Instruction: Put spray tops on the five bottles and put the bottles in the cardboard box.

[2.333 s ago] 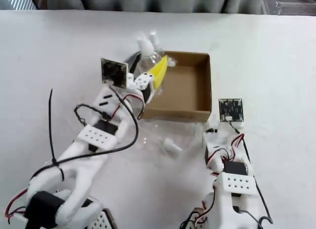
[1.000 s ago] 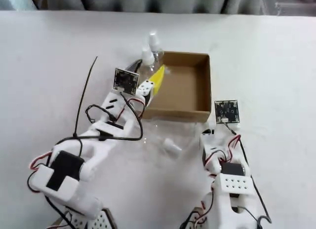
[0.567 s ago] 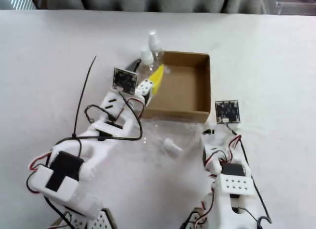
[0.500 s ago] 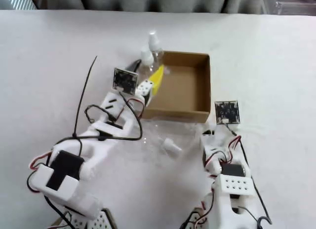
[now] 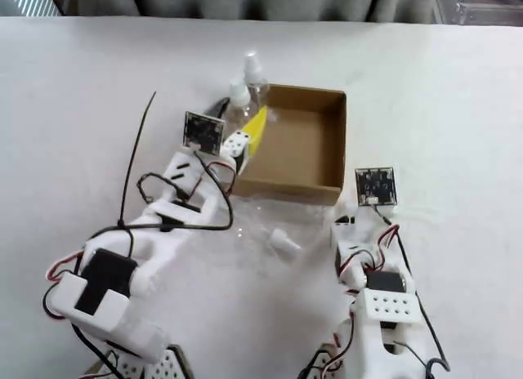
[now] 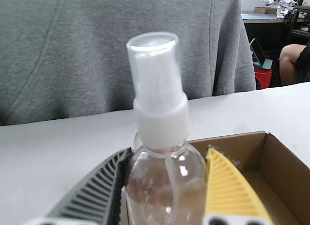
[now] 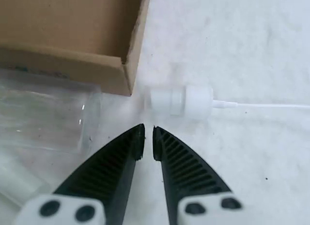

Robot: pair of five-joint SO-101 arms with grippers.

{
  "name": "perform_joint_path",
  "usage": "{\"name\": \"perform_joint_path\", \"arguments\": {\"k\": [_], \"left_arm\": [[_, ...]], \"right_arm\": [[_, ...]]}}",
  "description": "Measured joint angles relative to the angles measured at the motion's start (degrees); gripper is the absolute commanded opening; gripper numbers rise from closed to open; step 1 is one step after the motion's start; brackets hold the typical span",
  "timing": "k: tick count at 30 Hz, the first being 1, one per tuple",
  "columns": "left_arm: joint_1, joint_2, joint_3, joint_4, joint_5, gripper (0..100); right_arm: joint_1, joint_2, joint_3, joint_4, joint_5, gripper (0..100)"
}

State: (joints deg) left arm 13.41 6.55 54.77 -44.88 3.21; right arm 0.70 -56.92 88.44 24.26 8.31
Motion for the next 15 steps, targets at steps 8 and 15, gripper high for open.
{"name": "perform_joint_path", "arguments": {"k": [8, 15], "left_arm": [[-0.5, 11.5, -8.7, -0.2, -0.2, 2], [-0.6, 13.1, -10.3, -0.2, -0.2, 2]], "right_arm": [[0.0, 0.0, 0.0, 0.0, 0.0, 1.6], [0.0, 0.0, 0.0, 0.0, 0.0, 1.6]]}}
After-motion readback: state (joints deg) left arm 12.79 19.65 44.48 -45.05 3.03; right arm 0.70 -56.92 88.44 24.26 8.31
